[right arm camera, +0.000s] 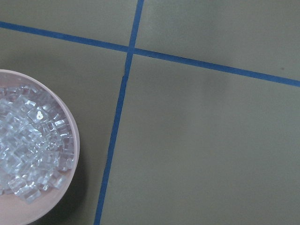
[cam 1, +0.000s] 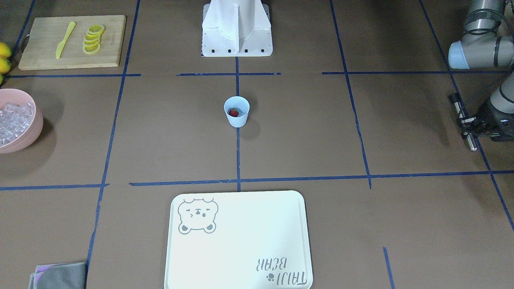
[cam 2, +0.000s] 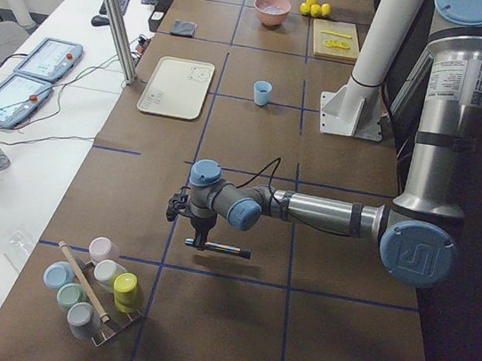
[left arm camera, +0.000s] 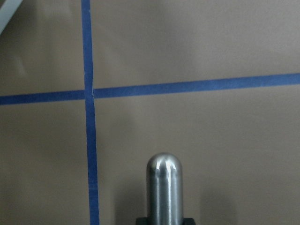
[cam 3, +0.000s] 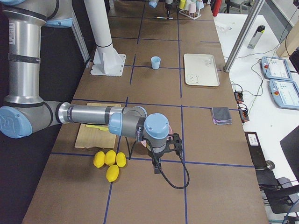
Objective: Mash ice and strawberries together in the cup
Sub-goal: 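Lower the muddler onto the table and open the left gripper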
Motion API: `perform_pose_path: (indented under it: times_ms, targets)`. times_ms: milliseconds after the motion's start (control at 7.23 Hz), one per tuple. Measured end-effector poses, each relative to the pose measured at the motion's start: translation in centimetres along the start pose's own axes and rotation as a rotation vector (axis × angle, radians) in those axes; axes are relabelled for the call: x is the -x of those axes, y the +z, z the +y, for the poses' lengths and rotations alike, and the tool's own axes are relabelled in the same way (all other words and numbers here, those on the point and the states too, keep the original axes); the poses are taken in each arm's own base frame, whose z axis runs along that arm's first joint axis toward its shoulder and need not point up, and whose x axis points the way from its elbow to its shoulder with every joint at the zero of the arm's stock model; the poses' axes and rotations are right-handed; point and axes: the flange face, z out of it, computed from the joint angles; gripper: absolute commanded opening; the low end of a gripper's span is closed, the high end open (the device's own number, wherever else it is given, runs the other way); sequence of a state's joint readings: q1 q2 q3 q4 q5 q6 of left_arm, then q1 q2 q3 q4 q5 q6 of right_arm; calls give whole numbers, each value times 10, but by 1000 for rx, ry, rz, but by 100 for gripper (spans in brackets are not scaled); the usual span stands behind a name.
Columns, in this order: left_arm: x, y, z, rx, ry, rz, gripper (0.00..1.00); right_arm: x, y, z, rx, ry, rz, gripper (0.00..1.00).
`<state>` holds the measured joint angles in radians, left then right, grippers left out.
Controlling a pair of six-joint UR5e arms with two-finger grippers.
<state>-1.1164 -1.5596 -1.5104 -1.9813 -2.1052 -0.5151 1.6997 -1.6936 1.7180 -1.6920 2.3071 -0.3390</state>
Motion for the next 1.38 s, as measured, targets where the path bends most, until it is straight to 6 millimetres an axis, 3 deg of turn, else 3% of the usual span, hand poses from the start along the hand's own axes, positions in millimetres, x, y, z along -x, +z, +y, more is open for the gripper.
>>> perform_pose_path:
  times_ms: [415, 830, 968, 1106, 1383]
  targets:
    - [-1, 1, -1, -1, 6, 4, 100, 0, 0, 1, 0, 1, -1, 99]
    - [-10, -18, -3, 8, 39, 80, 100, 0, 0, 2, 0, 2, -2, 99]
    - [7, -32, -8, 5, 76, 89, 100, -1, 1, 3, 1, 3, -2, 99]
    - [42, -51, -12, 17, 113, 79, 100, -1, 1, 3, 2, 4, -2, 99]
    - [133, -103, -13, 42, 141, 56, 100, -1, 1, 4, 3, 1, 4, 99]
